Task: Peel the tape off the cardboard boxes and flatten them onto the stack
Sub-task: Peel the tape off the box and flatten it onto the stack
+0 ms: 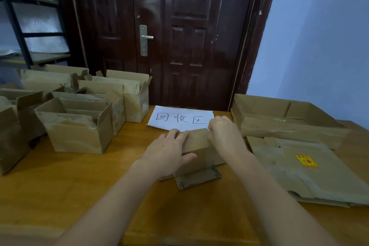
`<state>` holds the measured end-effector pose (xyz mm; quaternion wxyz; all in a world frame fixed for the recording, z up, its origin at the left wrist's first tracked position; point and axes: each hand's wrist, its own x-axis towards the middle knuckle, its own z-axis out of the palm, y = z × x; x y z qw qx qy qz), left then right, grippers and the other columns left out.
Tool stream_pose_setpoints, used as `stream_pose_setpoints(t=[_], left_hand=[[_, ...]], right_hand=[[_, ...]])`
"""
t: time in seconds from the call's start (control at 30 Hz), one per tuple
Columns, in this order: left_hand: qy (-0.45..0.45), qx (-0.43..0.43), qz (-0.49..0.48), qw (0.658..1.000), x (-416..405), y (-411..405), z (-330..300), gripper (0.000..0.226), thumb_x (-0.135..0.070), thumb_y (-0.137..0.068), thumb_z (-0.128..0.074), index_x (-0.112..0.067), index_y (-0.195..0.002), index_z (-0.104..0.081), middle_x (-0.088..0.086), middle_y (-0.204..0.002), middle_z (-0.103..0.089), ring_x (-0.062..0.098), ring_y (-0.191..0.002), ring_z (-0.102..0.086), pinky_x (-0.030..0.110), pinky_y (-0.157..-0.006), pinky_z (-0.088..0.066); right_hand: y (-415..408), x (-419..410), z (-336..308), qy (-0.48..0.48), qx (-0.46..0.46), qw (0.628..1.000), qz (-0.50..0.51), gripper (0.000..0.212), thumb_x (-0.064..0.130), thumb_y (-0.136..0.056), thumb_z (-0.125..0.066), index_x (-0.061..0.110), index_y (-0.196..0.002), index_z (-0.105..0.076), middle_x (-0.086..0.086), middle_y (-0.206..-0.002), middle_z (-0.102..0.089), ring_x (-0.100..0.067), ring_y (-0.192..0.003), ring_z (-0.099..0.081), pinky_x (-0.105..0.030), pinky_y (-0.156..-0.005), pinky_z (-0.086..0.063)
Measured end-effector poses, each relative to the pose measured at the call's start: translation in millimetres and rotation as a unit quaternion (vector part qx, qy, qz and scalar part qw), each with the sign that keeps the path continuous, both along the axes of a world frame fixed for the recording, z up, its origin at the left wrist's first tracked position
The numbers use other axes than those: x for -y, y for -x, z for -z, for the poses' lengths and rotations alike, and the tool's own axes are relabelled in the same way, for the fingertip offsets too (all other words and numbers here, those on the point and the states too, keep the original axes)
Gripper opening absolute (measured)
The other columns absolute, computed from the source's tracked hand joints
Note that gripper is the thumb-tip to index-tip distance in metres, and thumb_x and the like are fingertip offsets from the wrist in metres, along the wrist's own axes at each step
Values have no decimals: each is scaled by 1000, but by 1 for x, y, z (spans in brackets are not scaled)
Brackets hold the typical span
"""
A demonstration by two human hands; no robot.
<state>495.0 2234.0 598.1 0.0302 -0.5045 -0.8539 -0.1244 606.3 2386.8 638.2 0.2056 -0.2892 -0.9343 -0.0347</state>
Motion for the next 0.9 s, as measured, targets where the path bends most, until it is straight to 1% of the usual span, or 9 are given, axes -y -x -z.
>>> stream_pose_setpoints(t=[0.07,0.13,0.23,0.3,0.37,0.43,0.53,0.73,0.9], left_hand=[[-2,-1,-1,1000,0,-1,0,83,-77,-94,-43,-36,-161,-15,-3,-157,-32,22,-131,-46,36,-100,-48],[-2,-3,-3,1000,1,-2,1,83,-76,-94,-42,-36,-162,-15,-3,-158,-31,22,-132,-45,36,-102,-47],[-2,2,-4,1000,1,-3,-1,83,-76,-95,-43,-36,-161,-15,-3,-158,-30,22,-133,-44,36,-103,-46],[-3,5,-3,1000,1,-3,-1,82,-75,-95,-43,-36,-161,-15,-3,-158,-30,22,-133,-43,36,-103,-46],[-6,7,2,1000,2,-3,-1,82,-76,-94,-43,-36,-161,-15,-4,-158,-30,21,-132,-43,36,-103,-47],[-4,9,5,1000,2,-2,-1,83,-77,-94,-43,-37,-161,-15,-4,-158,-30,20,-131,-44,36,-102,-48],[10,23,13,1000,1,3,-3,84,-77,-92,-46,-39,-161,-17,-5,-157,-31,18,-130,-44,34,-101,-50],[30,69,37,996,-1,20,-11,89,-75,-87,-60,-40,-160,-24,-10,-151,-37,9,-114,-47,22,-85,-47],[19,94,41,995,-1,29,-12,90,-74,-84,-65,-42,-159,-29,-13,-146,-40,9,-113,-47,21,-85,-44]], right_hand=[[-3,6,6,53,-10,996,-65,21,15,-100,-56,19,-110,-74,3,-96,-63,-15,-93,-53,-29,-81,-48],[-9,13,12,125,-109,981,-98,26,20,-102,-57,24,-123,-72,2,-111,-69,-14,-104,-58,-32,-92,-51],[-14,9,19,179,-213,960,-38,31,25,-96,-68,23,-127,-69,4,-125,-66,-11,-108,-58,-34,-98,-53],[-15,3,23,210,-184,960,12,37,39,-95,-68,19,-126,-70,4,-128,-66,-15,-116,-54,-33,-97,-50],[-16,-2,25,264,-153,952,21,39,47,-97,-63,16,-119,-74,1,-115,-72,-13,-101,-60,-28,-82,-51],[-17,-4,27,256,-144,956,22,35,44,-100,-59,15,-108,-76,2,-98,-73,-8,-82,-60,-24,-70,-50],[-16,-7,25,241,-168,955,27,31,38,-101,-59,12,-99,-76,6,-82,-67,-7,-73,-57,-21,-64,-46],[-20,-10,29,267,-186,944,59,21,29,-101,-59,13,-101,-73,3,-88,-66,-12,-87,-61,-23,-71,-43],[-23,-3,37,243,-195,950,26,9,15,-99,-64,16,-103,-72,3,-101,-68,-12,-94,-60,-21,-79,-49]])
